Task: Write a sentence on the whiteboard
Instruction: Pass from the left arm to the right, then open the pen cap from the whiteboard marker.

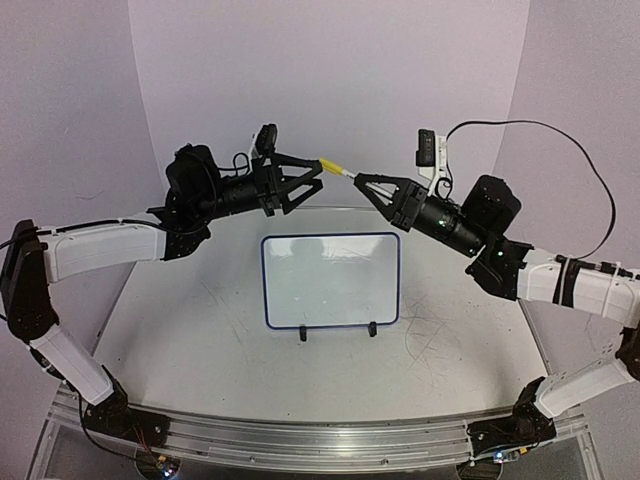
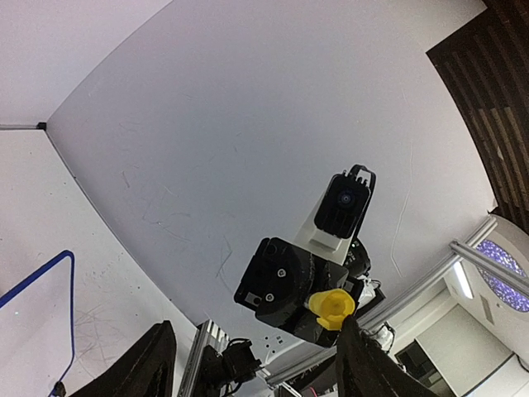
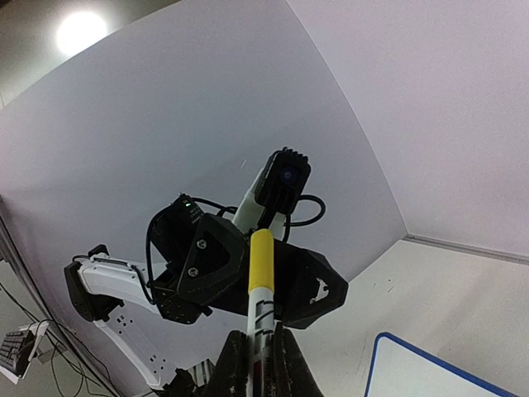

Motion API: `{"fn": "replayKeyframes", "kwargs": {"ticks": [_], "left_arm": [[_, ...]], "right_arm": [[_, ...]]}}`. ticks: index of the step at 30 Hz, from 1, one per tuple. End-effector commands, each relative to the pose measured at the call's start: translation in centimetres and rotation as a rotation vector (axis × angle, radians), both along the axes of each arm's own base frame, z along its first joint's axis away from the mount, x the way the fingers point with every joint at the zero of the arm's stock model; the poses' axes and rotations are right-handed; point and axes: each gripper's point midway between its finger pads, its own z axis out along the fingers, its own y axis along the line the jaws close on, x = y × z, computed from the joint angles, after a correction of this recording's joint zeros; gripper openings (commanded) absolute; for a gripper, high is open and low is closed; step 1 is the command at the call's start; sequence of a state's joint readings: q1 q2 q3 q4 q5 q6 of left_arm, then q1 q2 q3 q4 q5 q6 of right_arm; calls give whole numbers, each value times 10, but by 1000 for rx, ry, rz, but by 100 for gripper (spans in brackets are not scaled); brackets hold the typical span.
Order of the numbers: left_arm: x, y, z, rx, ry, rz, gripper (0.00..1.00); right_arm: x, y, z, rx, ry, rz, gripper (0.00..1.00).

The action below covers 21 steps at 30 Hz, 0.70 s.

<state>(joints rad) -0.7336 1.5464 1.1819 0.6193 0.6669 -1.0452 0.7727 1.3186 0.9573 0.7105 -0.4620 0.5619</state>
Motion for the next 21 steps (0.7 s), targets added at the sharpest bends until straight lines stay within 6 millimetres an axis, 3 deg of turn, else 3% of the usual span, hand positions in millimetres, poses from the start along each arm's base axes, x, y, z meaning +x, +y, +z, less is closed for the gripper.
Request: {"fn": "replayKeyframes", "kwargs": {"ticks": [1,5,12,18,21], "left_arm": [[-8,-8,12,-6,-47,-79,66],[-12,-9,17,-10,-71,-95,64],[-26,-10,27,-20,-136,-116,69],[-20,-13,23,-16,-118,-104,48],[-18,-14,24,-17,-119,-102,44]], "right_arm": [[-5,-1,18,17,-54,13,0],[-2,4,15,10,-43,22,0],[4,6,10,8,-23,14,0],[5,11,8,2,-20,30,0],[4,13,6,-4,-20,42,0]]}}
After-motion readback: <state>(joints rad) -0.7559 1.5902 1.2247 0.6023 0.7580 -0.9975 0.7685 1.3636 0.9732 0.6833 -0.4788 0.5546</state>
